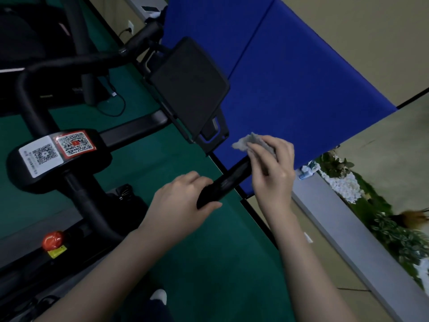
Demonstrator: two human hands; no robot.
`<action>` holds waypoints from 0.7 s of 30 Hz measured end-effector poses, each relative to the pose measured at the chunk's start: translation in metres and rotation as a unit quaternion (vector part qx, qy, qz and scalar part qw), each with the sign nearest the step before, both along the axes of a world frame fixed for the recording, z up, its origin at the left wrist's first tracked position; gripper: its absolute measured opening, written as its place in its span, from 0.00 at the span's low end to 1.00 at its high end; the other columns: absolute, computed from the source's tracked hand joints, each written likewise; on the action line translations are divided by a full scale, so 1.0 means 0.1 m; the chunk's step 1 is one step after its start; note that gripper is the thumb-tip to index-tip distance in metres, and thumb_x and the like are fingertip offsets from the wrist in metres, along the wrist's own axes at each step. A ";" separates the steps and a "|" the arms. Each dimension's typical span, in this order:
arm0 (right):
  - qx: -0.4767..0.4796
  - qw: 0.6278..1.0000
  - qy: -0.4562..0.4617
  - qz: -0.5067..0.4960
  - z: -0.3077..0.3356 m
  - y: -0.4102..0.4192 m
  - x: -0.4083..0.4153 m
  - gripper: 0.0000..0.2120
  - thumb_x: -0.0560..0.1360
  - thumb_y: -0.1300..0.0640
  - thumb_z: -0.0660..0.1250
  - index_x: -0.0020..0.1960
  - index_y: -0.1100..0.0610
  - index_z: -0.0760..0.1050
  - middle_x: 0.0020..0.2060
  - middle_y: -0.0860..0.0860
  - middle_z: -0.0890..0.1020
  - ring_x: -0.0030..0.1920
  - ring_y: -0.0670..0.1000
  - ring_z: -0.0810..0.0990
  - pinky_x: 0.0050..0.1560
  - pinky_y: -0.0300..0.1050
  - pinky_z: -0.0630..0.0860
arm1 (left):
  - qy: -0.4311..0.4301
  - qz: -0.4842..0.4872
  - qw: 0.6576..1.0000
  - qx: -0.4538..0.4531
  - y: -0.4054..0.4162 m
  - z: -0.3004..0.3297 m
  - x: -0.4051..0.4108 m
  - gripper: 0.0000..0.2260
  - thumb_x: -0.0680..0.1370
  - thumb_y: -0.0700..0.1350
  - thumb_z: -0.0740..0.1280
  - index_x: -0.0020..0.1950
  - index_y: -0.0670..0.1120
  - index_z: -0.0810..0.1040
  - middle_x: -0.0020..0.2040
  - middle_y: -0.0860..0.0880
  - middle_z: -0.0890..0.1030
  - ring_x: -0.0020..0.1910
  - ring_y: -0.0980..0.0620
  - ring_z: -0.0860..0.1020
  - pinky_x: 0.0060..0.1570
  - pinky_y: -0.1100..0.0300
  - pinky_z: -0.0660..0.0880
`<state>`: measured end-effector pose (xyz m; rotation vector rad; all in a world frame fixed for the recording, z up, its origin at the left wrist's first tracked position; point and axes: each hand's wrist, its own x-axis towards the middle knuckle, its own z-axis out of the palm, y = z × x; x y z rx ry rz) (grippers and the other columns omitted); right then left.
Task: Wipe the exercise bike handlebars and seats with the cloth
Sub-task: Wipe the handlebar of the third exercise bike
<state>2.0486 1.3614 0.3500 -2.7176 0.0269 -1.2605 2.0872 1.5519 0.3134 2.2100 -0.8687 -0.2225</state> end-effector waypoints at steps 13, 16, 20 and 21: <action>0.593 0.804 0.029 -0.027 0.14 -0.14 0.05 0.09 0.80 0.54 0.62 0.50 0.56 0.81 0.41 0.52 0.84 0.40 0.52 0.81 0.36 0.43 0.78 | 0.001 0.006 0.999 -0.037 -0.45 0.05 0.07 0.21 0.76 0.55 0.66 0.68 0.55 0.69 0.56 0.55 0.75 0.58 0.53 0.73 0.53 0.53 0.74; 0.640 0.766 -0.045 -0.029 -0.06 -0.01 -0.02 0.11 0.81 0.55 0.60 0.54 0.59 0.79 0.46 0.55 0.82 0.47 0.56 0.80 0.48 0.52 0.77 | -0.004 0.014 0.999 -0.051 -0.46 0.03 0.07 0.20 0.75 0.53 0.68 0.66 0.54 0.72 0.54 0.54 0.76 0.58 0.52 0.74 0.53 0.50 0.75; 0.708 0.703 -0.060 0.004 -0.24 0.16 -0.04 0.11 0.82 0.56 0.58 0.51 0.56 0.79 0.40 0.50 0.80 0.40 0.50 0.77 0.36 0.43 0.73 | -0.003 0.016 0.998 -0.064 -0.47 0.01 0.07 0.19 0.74 0.52 0.69 0.64 0.54 0.73 0.54 0.54 0.76 0.57 0.51 0.74 0.53 0.48 0.75; 0.730 0.681 -0.061 0.018 -0.26 0.19 -0.04 0.11 0.82 0.56 0.58 0.52 0.56 0.78 0.39 0.50 0.80 0.38 0.48 0.76 0.32 0.40 0.72 | -0.005 0.017 0.998 -0.068 -0.47 0.01 0.07 0.19 0.74 0.52 0.69 0.64 0.54 0.73 0.53 0.54 0.76 0.57 0.51 0.74 0.52 0.48 0.75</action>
